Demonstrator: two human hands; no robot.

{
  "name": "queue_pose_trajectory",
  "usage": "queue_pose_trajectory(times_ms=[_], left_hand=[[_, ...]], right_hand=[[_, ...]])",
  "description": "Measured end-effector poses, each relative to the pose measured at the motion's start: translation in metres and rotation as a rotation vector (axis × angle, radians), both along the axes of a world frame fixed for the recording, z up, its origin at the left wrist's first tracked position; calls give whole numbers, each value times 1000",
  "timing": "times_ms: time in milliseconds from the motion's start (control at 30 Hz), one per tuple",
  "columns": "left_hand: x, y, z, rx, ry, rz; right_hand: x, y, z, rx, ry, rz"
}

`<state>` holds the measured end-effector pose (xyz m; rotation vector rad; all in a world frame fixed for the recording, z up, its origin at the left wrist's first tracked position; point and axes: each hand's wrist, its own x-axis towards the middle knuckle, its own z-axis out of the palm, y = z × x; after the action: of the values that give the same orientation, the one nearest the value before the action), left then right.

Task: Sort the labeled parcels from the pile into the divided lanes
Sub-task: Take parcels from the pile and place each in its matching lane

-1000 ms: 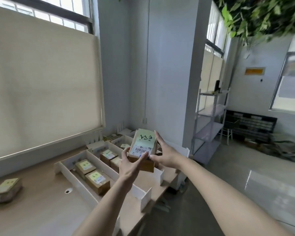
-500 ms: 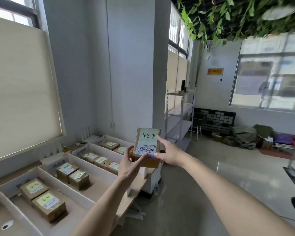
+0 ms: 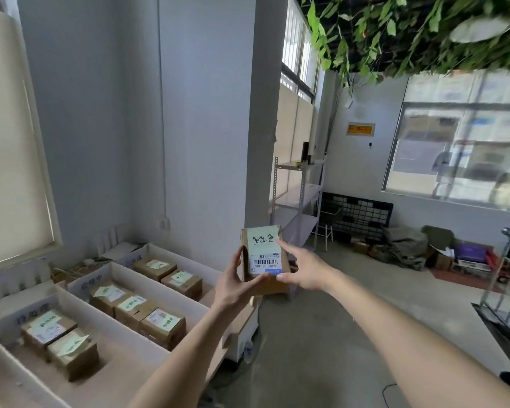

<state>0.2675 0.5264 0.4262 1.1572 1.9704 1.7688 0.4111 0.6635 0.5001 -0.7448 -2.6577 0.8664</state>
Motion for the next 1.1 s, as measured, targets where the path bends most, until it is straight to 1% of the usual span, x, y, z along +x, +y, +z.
queue_pose_trajectory(times_ms=[267,467,533,733,933,1100], left_hand=[[-88,86,5,14,-14,-41],[-153,124,-7,-28,-33,2],[-174,137,-9,-58,-5,38],[-251,183,-37,-115,-2,167],[-339,249,-86,-191,-57,374],[-386,296,-121,-274,-96,560]], right_hand=[[-93,86,1,2,-73,34],[-160,136,-4,-1,-128,146],[-189,154,-10,4,-136,189],[-290,223,-45,-41,-167,323],[-416,310,-95,-48,-211,513],[-501,364,-135,-60,-270,679]])
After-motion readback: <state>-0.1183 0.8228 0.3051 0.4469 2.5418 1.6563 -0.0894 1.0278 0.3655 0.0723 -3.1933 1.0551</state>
